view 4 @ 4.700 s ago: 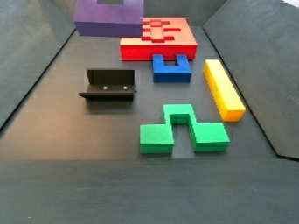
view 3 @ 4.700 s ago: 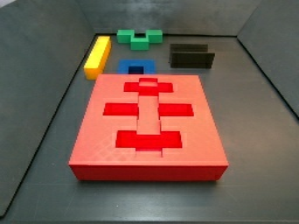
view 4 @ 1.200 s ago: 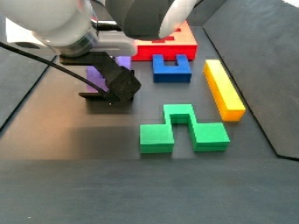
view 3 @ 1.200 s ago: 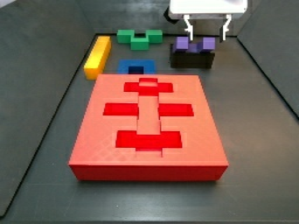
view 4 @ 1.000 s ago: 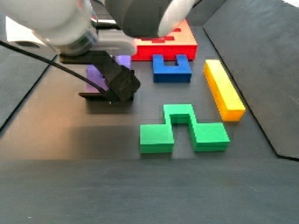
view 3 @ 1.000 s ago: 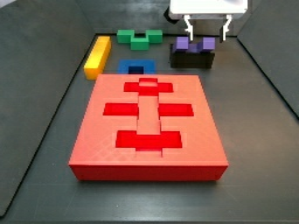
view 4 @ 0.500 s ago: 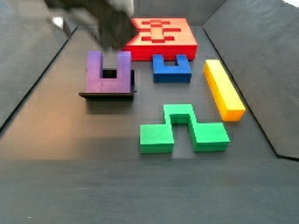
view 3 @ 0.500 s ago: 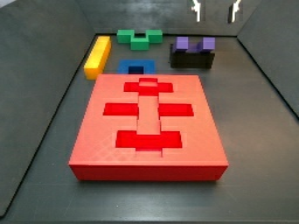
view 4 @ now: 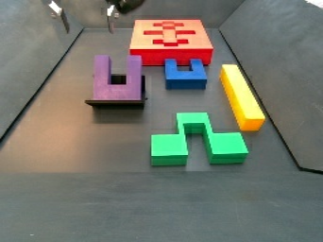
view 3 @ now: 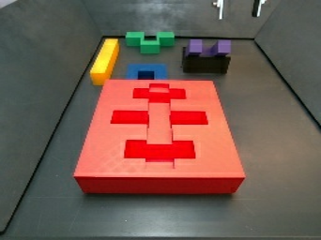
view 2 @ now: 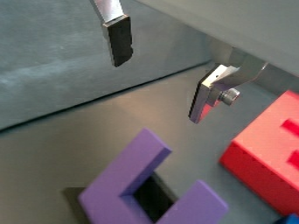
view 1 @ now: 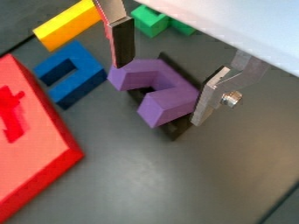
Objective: Pick up the purple object. Move up. Place the purple object on the fixture. Regrasp the purple object. Move to above the board. Insert the purple object.
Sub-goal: Regrasp the purple object.
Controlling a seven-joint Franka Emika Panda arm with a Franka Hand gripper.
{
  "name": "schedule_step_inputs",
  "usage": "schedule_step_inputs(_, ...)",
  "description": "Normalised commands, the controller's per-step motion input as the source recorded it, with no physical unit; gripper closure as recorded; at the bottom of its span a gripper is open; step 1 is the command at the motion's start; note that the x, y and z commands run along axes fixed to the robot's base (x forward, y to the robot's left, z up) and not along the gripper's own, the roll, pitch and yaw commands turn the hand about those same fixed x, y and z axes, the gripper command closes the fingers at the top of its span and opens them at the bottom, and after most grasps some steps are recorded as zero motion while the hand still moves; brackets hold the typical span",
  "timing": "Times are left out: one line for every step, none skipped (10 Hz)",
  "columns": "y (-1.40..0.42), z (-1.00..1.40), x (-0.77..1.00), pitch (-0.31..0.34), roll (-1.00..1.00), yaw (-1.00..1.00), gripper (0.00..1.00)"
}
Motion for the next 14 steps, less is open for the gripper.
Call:
schedule_step_inputs(-0.11, 0.06, 0.27, 0.003, 1.00, 0.08, 0.00)
schedule_step_inputs(-0.11, 0.07, 0.40, 0.000, 1.00, 0.04, 0.00)
schedule_step_inputs(-0.12, 0.00, 0.48, 0.000, 1.00, 0.10, 0.00)
schedule_step_inputs(-0.13, 0.00, 0.47, 0.000, 1.00, 0.13, 0.00)
schedule_step_inputs(-0.04, 0.03, 0.52, 0.000, 1.00, 0.09, 0.00)
schedule_step_inputs(-0.02, 0.06, 0.43, 0.097, 1.00, 0.07, 0.00)
schedule_step_inputs(-0.02, 0.06, 0.41, 0.117, 1.00, 0.07, 0.00)
schedule_step_inputs(-0.02, 0.06, 0.35, 0.134, 1.00, 0.10, 0.00)
schedule_step_inputs(-0.05, 0.08, 0.28, 0.214, 1.00, 0.10, 0.00)
schedule_step_inputs(-0.12, 0.00, 0.28, 0.169, 1.00, 0.13, 0.00)
schedule_step_inputs(-0.12, 0.00, 0.30, 0.154, 1.00, 0.12, 0.00)
schedule_step_inputs(-0.14, 0.00, 0.23, 0.114, 1.00, 0.19, 0.00)
schedule_step_inputs(0.00, -0.02, 0.17, 0.089, 1.00, 0.27, 0.00)
schedule_step_inputs(0.00, 0.00, 0.10, 0.114, 1.00, 0.29, 0.00)
